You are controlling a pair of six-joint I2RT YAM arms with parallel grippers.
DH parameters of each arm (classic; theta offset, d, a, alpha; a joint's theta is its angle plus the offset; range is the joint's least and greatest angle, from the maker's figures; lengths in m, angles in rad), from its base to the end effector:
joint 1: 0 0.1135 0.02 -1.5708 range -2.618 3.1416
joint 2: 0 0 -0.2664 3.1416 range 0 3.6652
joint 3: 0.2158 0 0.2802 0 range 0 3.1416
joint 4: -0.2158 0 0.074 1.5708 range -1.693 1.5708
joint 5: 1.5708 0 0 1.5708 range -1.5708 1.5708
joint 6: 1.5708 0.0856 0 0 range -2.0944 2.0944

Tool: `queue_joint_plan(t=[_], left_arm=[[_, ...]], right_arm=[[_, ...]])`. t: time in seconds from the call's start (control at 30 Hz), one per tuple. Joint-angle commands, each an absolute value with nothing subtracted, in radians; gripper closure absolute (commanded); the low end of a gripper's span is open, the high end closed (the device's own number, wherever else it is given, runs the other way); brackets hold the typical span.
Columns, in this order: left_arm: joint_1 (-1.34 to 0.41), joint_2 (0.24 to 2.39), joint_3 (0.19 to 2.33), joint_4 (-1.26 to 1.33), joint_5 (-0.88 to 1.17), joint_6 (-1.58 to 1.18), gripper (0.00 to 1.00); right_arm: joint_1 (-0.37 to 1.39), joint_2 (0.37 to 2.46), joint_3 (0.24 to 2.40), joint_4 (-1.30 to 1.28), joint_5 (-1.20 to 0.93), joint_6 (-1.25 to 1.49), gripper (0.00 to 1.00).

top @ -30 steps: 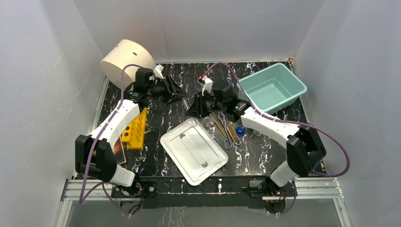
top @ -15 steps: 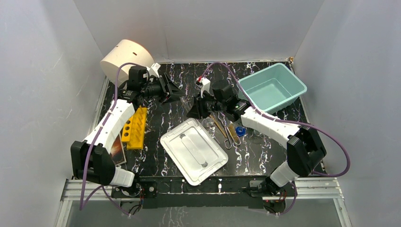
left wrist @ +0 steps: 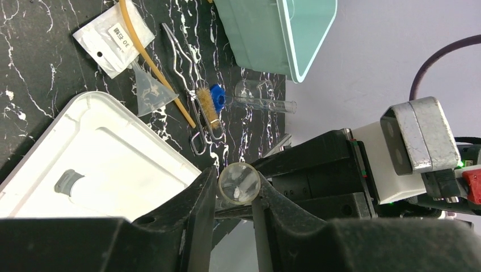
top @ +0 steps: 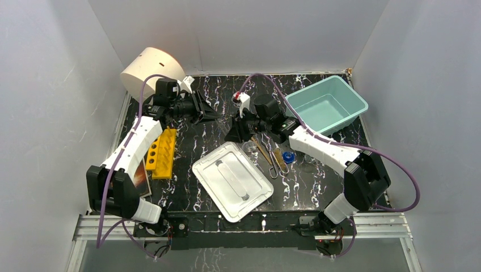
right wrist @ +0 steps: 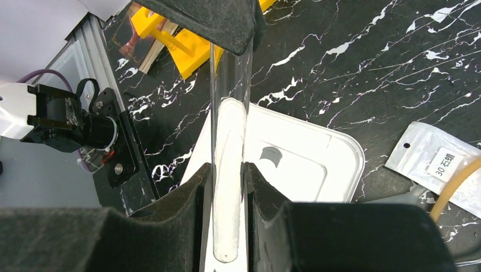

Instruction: Organize the chemistry lab equipment

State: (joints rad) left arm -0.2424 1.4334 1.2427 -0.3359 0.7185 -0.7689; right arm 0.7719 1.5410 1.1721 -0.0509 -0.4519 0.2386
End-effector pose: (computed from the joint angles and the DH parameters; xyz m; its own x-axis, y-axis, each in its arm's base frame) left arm 0.3586 -0.1467 0.3148 -0.8604 -0.3265 -0.3913 0.1876 0.5109 -0.8389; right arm 0.2798 0.3245 0.2755 -0.4996 -0.1896 -0.8452 -0.8183 0.4233 0.3888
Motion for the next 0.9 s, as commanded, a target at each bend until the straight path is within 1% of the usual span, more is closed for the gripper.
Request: queue_joint_plan(t=[0.0, 0.07, 0.2, 0.23, 0.3, 0.33, 0.43, 0.5, 0.73, 0.8, 0.87], left_arm=[[-0.239, 1.436, 1.291, -0.389, 0.757, -0.744, 0.76], [-0.239, 1.433, 1.29, -0.392, 0.753, -0.74, 0.8], [-0.239, 1.44, 1.292, -0.391, 0.767, -0.737, 0.82], [-0.239, 1.444, 1.295, -0.391, 0.775, -0.737, 0.8], [-0.239, 1.452, 1.297, -0.391, 0.797, -0.734, 0.7], [-0.239, 1.455, 1.298, -0.391, 0.806, -0.732, 0.68], [-0.239, 1.457, 1.284, -0.391, 0.807, -0.73, 0.67], [-0.239, 1.456, 1.272, -0.388, 0.8, -0.731, 0.7], [-0.239, 1.448, 1.259, -0.405, 0.769, -0.706, 0.85], [-0.239, 1.441, 1.259, -0.41, 0.742, -0.693, 0.87], [-0.239, 1.423, 1.259, -0.413, 0.699, -0.681, 0.88]], right_arm=[[0.77, 1.548, 1.233, -0.074, -0.483, 0.18, 0.77], [0.77, 1.549, 1.235, -0.081, -0.483, 0.172, 0.77], [0.77, 1.553, 1.24, -0.092, -0.496, 0.154, 0.78], [0.77, 1.554, 1.242, -0.093, -0.499, 0.15, 0.77], [0.77, 1.559, 1.248, -0.101, -0.506, 0.141, 0.78], [0.771, 1.561, 1.252, -0.106, -0.506, 0.138, 0.78], [0.769, 1.57, 1.261, -0.108, -0.508, 0.137, 0.78], [0.769, 1.575, 1.265, -0.105, -0.51, 0.137, 0.78], [0.768, 1.584, 1.275, -0.112, -0.507, 0.13, 0.78], [0.768, 1.585, 1.28, -0.118, -0.489, 0.138, 0.74], [0.764, 1.585, 1.291, -0.13, -0.475, 0.157, 0.63]])
